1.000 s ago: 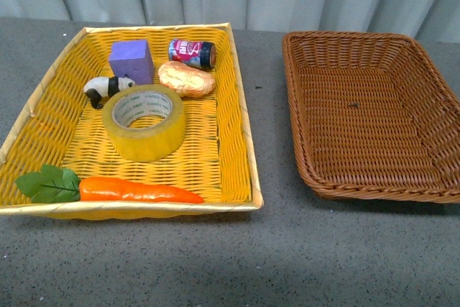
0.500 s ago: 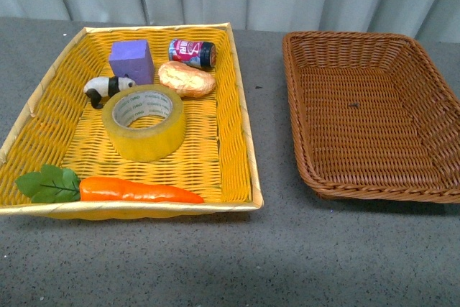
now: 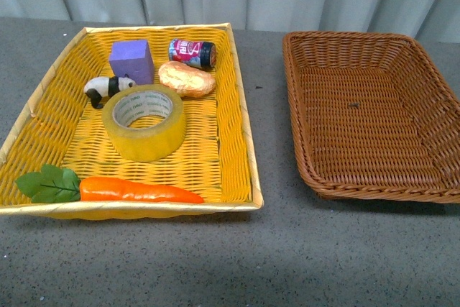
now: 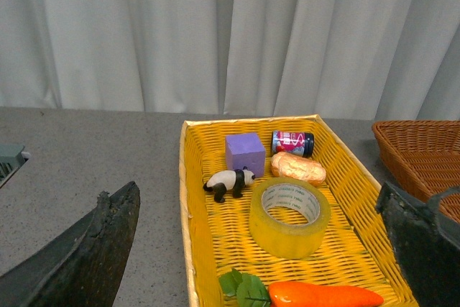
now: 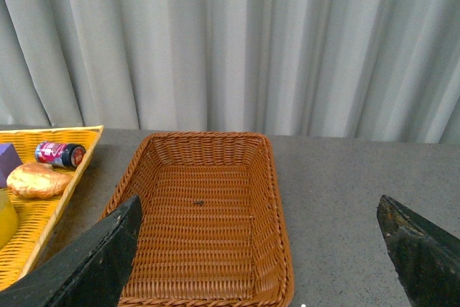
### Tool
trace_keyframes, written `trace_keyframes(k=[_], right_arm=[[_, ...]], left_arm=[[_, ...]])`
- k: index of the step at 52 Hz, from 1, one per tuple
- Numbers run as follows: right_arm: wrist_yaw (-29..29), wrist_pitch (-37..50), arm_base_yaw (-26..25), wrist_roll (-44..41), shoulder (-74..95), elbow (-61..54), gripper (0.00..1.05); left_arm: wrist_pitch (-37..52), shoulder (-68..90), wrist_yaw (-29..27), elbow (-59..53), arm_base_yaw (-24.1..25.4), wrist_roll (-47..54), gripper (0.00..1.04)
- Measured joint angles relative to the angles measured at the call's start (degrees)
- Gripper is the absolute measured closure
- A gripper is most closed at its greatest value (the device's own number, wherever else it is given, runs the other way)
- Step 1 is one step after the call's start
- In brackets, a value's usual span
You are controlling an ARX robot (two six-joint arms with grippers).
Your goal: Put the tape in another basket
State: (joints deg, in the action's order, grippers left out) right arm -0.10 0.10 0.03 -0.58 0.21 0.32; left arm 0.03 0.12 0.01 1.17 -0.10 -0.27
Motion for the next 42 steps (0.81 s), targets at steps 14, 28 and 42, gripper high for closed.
trace_keyframes(k=[14,28,42], right_arm=[[0.0,0.0,0.0,0.0,0.0,0.0,0.09],[0.0,0.0,0.0,0.0,0.0,0.0,0.09],[0.0,0.0,0.0,0.0,0.0,0.0,0.09]], left_arm=[[0.0,0.0,0.0,0.0,0.0,0.0,0.07],[0.0,0.0,0.0,0.0,0.0,0.0,0.07],[0.0,0.0,0.0,0.0,0.0,0.0,0.07]])
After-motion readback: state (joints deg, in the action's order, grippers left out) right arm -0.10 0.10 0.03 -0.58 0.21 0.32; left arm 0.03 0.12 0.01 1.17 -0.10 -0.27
